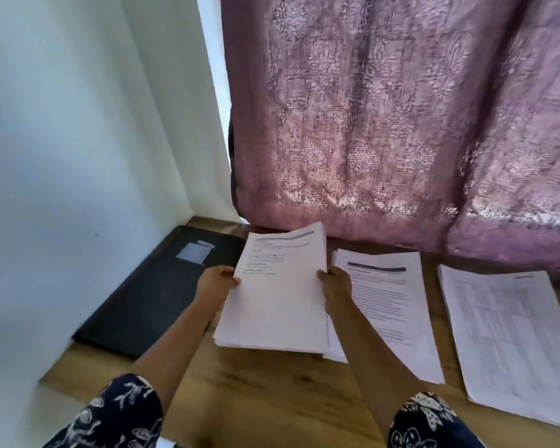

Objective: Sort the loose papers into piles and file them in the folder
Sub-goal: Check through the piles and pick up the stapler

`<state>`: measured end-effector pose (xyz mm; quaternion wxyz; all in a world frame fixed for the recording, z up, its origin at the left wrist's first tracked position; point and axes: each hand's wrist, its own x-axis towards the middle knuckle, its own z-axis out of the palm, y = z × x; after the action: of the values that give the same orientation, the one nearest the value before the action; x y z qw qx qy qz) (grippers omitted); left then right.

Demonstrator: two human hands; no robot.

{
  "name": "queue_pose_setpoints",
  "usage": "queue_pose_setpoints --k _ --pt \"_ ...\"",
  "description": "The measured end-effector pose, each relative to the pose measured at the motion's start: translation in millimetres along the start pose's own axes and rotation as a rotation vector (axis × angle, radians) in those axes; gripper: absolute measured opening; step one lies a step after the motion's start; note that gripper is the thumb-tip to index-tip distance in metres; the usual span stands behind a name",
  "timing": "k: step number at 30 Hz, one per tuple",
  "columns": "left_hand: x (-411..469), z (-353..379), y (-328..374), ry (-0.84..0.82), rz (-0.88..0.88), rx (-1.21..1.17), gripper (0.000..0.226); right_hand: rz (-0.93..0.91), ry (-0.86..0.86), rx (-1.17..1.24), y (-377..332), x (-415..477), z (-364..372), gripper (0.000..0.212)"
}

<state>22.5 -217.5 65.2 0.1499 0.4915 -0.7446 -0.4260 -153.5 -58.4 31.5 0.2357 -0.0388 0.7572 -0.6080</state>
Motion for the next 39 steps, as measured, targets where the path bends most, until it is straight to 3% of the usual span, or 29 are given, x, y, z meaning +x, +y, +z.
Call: queue_pose_setpoints --k 4,9,14,16,19,22,25,28,31,36,39 --pt "19.0 20.1 -16.7 0.035 0.143 0.211 0.043 0.054 0.004 -0.191 15.8 5.7 26.8 0.029" --pt "16.0 53.2 -40.3 -0.076 0.327 0.423 0.051 0.078 0.029 -0.264 30.1 5.2 43.3 0.037" --pt "7.5 65.6 -59.3 -0.189 0.285 0.712 0.062 0.005 0.009 -0.313 30.6 -0.4 52.6 0.030" --pt "5.7 63.0 -60.0 -0.178 0.281 0.749 0.062 -0.043 -0.039 -0.376 26.8 -4.9 47.8 0.031" --pt "0.6 70.8 -47.0 -0.120 0.397 0.840 0.060 -0.157 0.057 -0.453 23.2 -7.4 13.9 0.037" --pt "-9.8 98.2 -14.8 -0.118 0.631 0.742 0.059 -0.224 0.209 -0.523 26.6 -1.3 -39.2 0.049" --pt "-23.1 143.5 22.4 -0.201 0.764 0.642 0.058 -0.173 0.333 -0.588 26.2 13.4 -92.8 0.053" --pt "-36.1 186.7 44.8 -0.287 0.734 0.587 0.061 -0.072 0.389 -0.695 30.9 32.8 -133.6 0.063" --pt "-45.3 215.5 42.3 -0.274 0.673 0.723 0.065 0.032 0.347 -0.738 42.0 47.2 -153.6 0.071" --pt "-47.7 229.6 28.3 -0.218 0.656 0.714 0.067 0.091 0.341 -0.659 37.1 54.1 -161.5 0.053" --pt "-42.9 234.5 24.7 -0.194 0.670 0.746 0.070 0.147 0.240 -0.606 34.6 66.0 -176.8 0.052"
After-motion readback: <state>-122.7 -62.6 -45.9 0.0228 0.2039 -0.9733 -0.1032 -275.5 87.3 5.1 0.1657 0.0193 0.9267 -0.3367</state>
